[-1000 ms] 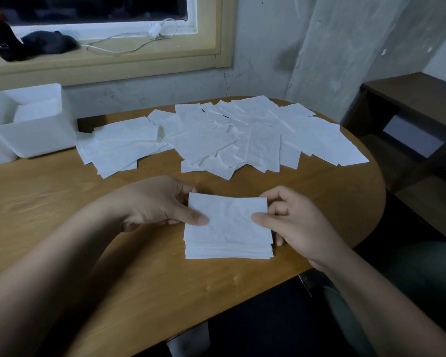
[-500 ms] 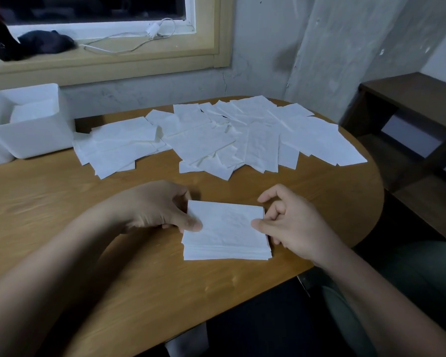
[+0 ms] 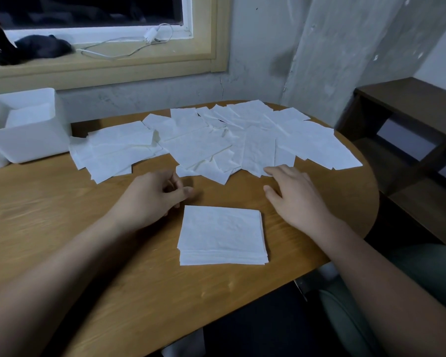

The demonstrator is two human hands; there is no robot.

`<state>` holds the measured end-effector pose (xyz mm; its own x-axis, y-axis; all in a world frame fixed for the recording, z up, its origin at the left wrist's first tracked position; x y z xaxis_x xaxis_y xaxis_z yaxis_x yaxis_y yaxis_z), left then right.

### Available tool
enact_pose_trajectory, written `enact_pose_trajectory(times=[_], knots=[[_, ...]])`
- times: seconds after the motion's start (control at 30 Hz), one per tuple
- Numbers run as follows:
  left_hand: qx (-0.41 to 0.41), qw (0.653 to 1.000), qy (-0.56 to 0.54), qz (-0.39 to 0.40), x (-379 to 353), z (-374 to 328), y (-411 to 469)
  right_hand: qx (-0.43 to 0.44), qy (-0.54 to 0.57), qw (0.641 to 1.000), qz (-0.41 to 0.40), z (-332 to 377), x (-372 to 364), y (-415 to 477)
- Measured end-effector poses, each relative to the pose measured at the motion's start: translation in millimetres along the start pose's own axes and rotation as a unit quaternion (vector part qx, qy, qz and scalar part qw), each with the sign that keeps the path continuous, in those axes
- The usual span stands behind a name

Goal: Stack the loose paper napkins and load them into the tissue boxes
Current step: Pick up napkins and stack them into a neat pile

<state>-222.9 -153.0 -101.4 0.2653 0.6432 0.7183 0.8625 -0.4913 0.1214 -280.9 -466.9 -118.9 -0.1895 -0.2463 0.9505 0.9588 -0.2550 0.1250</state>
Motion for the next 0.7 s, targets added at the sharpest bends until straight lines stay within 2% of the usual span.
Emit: enact_pose_trajectory(times=[0.5,0.7], knots=[[-0.019,1.000,0.014,-0.007,3,-9,-2,0.056,-0.026,0.996,-0.062,-1,3,-26],[-0.065,0.997,-0.029,-0.029,11,-19,-3,0.058,0.133,0.987,-0.069,16,37,-39]])
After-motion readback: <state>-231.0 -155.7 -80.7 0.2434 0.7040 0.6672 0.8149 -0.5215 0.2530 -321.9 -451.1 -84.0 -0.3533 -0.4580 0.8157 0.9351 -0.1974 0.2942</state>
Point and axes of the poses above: each hand's wrist, its own y-axis towards the middle knuckle, its own x-axis out of the back of the hand, z = x × y, the point moved 3 cm from there along y, towards the middle knuckle, and after that the axes turned 14 degrees about -x, right-handed, at the moved point
